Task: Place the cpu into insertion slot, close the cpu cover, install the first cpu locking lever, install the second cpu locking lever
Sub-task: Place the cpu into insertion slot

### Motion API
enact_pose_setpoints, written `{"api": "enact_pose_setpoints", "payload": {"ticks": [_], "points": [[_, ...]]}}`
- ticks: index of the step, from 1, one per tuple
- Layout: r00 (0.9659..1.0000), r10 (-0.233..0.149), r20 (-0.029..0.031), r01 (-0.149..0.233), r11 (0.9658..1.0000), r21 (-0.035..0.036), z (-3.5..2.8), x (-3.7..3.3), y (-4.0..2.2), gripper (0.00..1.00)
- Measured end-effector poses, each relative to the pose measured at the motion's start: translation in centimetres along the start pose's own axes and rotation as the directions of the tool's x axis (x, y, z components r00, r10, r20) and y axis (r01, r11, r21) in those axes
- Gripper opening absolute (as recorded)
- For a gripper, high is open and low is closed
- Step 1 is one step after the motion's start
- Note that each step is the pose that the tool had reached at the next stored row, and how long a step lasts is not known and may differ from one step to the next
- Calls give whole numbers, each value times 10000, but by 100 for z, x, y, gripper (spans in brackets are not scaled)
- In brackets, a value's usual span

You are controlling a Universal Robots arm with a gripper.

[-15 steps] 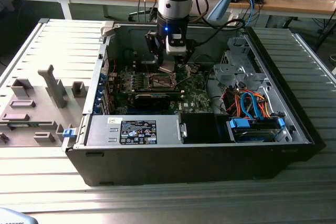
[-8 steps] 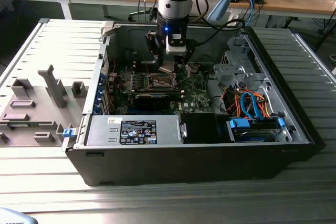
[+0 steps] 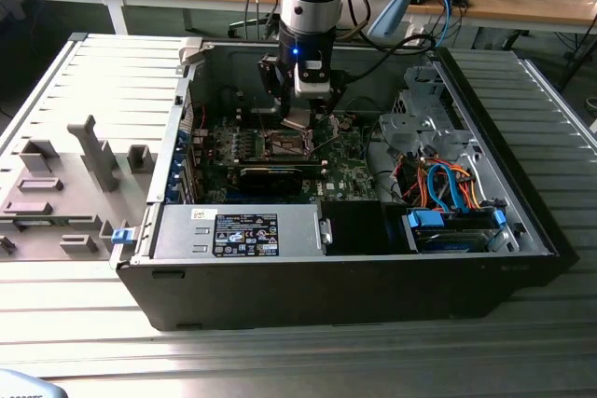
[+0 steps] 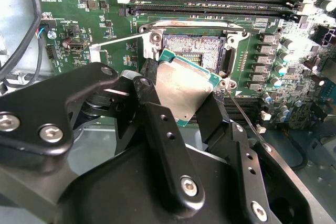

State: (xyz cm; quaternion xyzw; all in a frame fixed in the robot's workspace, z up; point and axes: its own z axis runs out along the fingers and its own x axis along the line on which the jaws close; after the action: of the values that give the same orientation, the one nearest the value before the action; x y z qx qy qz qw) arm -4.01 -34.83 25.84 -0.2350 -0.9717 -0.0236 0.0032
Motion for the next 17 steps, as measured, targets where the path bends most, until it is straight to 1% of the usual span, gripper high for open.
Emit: {"api": "enact_pose_setpoints", "payload": {"ticks": [17], "points": [[10000,95,12,-95,10000,12,3,0,0,55]]}}
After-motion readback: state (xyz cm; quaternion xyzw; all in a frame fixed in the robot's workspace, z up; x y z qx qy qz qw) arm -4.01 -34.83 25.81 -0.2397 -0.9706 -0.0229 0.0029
